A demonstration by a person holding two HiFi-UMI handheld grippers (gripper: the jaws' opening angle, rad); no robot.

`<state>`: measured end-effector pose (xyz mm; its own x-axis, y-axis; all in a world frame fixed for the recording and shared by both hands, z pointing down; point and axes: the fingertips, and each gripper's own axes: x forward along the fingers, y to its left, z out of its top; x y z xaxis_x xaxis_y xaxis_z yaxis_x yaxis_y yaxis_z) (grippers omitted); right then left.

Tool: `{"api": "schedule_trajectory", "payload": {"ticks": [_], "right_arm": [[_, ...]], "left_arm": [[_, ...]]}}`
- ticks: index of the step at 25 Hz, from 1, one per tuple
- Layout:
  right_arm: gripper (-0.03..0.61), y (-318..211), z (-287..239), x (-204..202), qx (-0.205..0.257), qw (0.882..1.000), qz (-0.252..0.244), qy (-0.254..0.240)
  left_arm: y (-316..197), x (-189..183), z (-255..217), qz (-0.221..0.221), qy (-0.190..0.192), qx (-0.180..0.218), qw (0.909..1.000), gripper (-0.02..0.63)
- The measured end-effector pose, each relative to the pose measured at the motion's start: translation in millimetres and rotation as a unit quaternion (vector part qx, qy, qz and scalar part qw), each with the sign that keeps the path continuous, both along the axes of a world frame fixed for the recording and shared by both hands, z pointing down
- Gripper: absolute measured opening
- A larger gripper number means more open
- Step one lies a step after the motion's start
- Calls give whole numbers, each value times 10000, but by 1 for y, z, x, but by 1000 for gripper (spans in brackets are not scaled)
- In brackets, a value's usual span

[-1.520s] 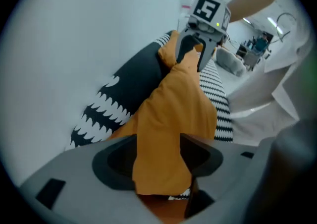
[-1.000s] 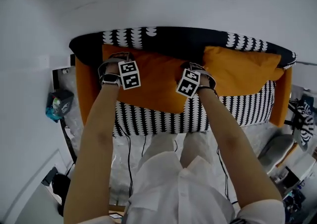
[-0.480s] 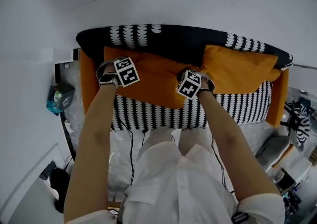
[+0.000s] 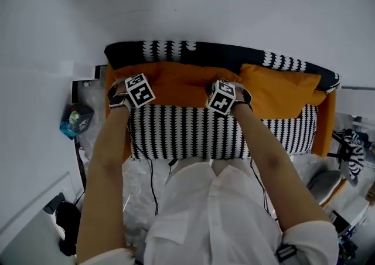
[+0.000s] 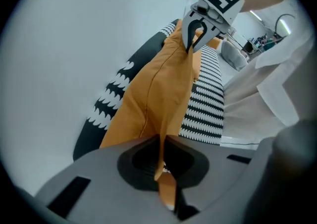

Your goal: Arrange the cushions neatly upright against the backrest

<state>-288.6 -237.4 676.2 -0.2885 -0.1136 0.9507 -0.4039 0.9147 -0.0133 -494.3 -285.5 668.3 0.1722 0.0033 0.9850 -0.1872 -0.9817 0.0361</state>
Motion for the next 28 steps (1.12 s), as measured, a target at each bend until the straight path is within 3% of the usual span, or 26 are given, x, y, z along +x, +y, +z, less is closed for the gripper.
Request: {"api": "schedule_trajectory", "payload": {"ticks": [4,8,15,19,23,28], "right_arm": [[20,-15,13,-15,-53,9994,-319,144],[18,-32,14,-22,-173,9998,-118,35],[21,-32,7,-31,-242,9994,-68,-226],[48,-35,19,-25,-27,9999,42,-107],[109,-48,8,-19,77,9990,281,-330],[121,-42,-2,0,213,9982,441,-348]], "left_arm": [[-4,-17,20,-406,-211,-96,9989,23],[-15,-26,25,-609,-222,-51,9979,23],[-36,-32,14,-471,-325,39,9984,28],[-45,-31,19,-751,-260,338,9963,71],[-44,-25,20,-696,-180,473,9963,198],[-41,-20,12,-802,-140,597,9949,225]]}}
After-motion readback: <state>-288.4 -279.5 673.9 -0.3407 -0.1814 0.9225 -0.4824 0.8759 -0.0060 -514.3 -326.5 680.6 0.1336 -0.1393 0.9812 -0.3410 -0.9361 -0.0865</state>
